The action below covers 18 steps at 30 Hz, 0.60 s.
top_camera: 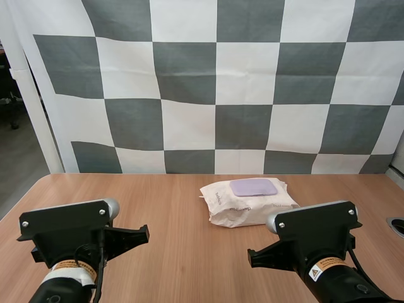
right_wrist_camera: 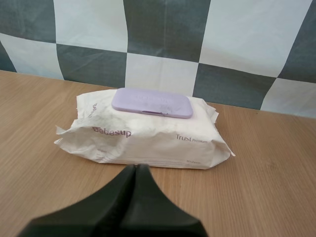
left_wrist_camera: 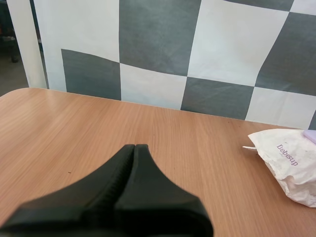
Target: Open the wet wipes lid
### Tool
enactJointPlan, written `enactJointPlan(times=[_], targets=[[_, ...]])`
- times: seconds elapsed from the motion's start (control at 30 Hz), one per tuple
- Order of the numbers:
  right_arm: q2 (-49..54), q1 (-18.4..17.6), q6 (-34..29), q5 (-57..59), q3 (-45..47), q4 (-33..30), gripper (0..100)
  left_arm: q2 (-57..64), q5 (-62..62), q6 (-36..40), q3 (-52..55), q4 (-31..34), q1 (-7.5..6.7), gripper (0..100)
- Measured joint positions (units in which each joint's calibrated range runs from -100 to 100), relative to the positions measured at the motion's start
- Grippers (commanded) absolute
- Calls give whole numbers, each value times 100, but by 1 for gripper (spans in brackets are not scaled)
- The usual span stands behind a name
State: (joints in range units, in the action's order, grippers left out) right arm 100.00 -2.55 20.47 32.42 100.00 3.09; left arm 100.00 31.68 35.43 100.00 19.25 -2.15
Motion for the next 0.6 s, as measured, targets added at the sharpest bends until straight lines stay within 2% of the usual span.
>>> enactJointPlan(times=[0.13, 0.4, 0.6], targets=[[0, 0, 0, 0, 0, 0, 0, 0, -269, -171, 0, -204, 0, 0], [0, 0, 0, 0, 0, 0, 0, 0, -312, -1337, 0, -1450, 8, 0], [0, 0, 0, 0, 0, 0, 0, 0, -312, -1734, 0, -1576, 8, 0]])
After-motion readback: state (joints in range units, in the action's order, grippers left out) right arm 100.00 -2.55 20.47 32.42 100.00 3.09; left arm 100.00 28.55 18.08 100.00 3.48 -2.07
